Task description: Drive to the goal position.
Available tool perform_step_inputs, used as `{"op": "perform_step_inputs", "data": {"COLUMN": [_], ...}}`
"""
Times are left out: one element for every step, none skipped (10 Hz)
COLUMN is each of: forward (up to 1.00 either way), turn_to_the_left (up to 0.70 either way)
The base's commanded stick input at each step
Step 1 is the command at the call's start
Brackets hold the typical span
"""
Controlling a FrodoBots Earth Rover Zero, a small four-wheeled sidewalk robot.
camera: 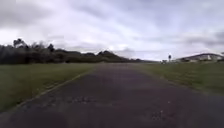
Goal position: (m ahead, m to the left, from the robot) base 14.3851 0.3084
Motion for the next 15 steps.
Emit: {"op": "perform_step_inputs", "data": {"forward": [0.70,0.70,0.70,0.70,0.70,0.70,0.70,0.70,0.70,0.70,0.70,0.70,0.70,0.70,0.70], "turn_to_the_left": [0.00,0.00,0.00,0.00,0.00,0.00,0.00,0.00,0.00,0.00,0.00,0.00,0.00,0.00,0.00]}}
